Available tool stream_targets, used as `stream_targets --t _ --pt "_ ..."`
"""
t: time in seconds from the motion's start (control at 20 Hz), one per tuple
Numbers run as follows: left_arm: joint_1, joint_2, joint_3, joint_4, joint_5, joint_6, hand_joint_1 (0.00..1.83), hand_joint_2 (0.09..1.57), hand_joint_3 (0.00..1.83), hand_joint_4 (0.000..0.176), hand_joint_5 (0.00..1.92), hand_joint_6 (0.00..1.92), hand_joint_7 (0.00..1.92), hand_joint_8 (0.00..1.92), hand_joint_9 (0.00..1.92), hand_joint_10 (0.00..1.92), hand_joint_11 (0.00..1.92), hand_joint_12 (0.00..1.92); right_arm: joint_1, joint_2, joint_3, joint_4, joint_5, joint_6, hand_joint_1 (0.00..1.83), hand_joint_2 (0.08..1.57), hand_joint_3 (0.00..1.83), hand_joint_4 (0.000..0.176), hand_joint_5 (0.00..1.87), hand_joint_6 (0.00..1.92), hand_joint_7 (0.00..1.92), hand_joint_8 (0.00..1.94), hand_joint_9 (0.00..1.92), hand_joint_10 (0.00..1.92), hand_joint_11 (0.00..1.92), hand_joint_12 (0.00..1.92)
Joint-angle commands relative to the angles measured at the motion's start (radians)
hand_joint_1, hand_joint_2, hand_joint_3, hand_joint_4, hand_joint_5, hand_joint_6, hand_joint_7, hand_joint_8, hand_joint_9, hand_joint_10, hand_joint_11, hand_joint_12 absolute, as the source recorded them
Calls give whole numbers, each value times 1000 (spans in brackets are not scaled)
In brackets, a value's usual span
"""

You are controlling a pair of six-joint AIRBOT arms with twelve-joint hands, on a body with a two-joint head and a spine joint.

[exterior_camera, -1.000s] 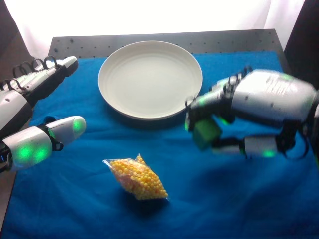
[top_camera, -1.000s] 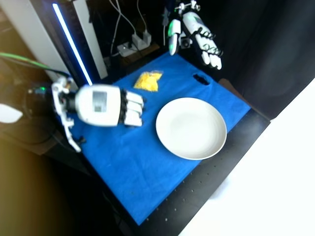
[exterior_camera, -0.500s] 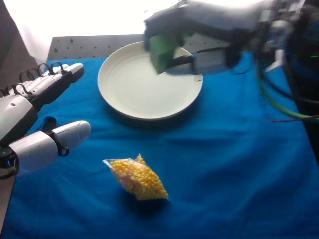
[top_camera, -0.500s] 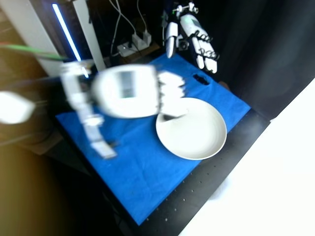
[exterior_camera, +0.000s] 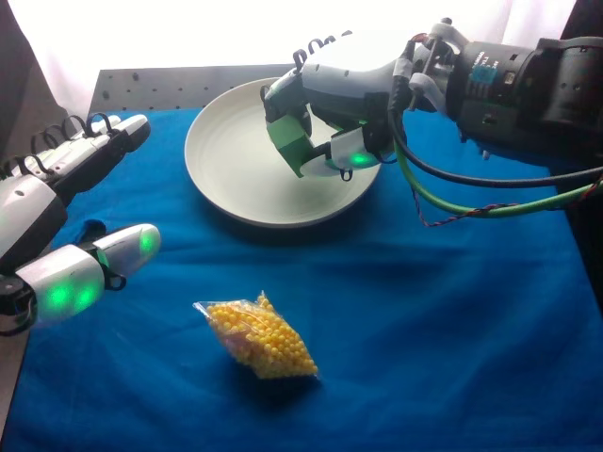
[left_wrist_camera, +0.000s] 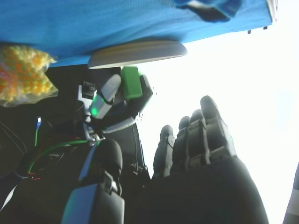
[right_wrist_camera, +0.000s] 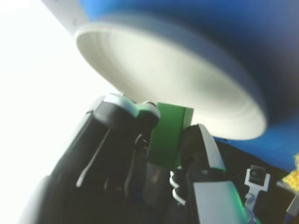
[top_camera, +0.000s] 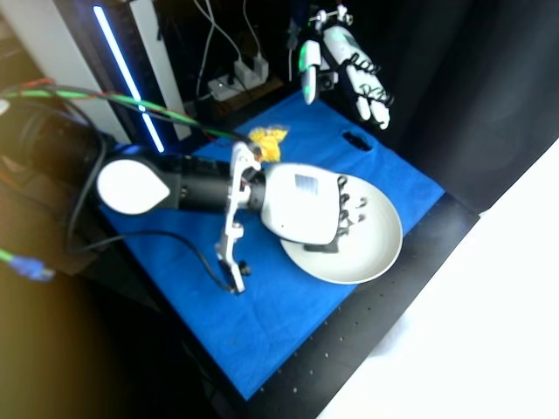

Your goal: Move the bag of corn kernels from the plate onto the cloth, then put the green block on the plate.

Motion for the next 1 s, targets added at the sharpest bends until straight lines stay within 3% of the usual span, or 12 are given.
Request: stream_targets --t 0.0,0.05,0.1,0.15,0.2,0.35,0.55,0.6,0.65,0.7,0.85,0.95 --pt "-9 -5 0 18 -127 -9 392 1327 0 68 117 3 46 0 57 2 0 342 4 0 4 16 66 5 1148 1319 0 0 587 1526 644 1539 777 1535 736 1914" --pt "-9 -6 0 18 -127 -9 396 1329 0 72 109 2 42 0 52 0 0 303 -2 0 4 16 63 5 969 1313 0 0 452 733 577 855 542 1207 340 1816" --pt "-9 -6 0 18 -128 -9 372 1309 0 83 102 0 36 0 37 0 0 271 -5 0 2 16 63 5 747 1287 0 0 185 251 246 292 108 533 67 1011" --pt "-9 -6 0 17 -130 -9 363 1301 0 79 102 1 40 1 43 3 0 314 -5 0 -2 13 63 5 681 1255 0 0 57 55 83 60 21 106 13 201" --pt "-9 -6 0 15 -132 -9 361 1292 0 90 108 3 42 2 43 3 0 323 -5 0 -8 8 64 5 598 1191 0 17 11 10 16 11 3 20 2 39" --pt "-8 -5 0 9 -139 -9 404 1291 0 83 112 3 48 2 52 5 0 325 -5 7 -31 -9 85 5 545 1103 0 108 0 0 0 0 0 0 0 0" --pt "-7 -2 -4 6 -140 -9 441 1270 0 94 139 2 54 1 82 4 0 446 -3 134 -124 43 254 5 538 1043 0 114 0 0 0 0 0 0 0 0" --pt "-7 0 -5 6 -140 -9 458 1282 1 69 136 1 63 3 99 8 0 519 -3 173 -151 57 297 5 468 1042 0 98 0 0 0 0 0 0 0 0" --pt "-7 2 -6 6 -142 -9 453 1281 0 77 136 0 67 2 108 8 0 567 -3 202 -170 70 335 5 431 1041 0 152 0 0 0 0 0 0 0 0" --pt "-7 6 -8 6 -147 -9 435 1273 0 89 139 1 73 2 117 8 0 607 -3 256 -207 88 392 5 490 1047 0 159 0 0 0 0 0 0 0 0" --pt "-7 20 -13 6 -163 -9 403 1276 1 115 129 5 71 3 92 9 0 467 -4 388 -303 112 497 4 580 1140 25 0 0 0 0 0 0 0 0 0" --pt "-7 32 -16 6 -174 -8 369 1263 0 136 134 2 83 2 87 3 0 349 -27 469 -372 148 532 -38 541 1181 31 16 0 0 0 0 0 0 0 0"
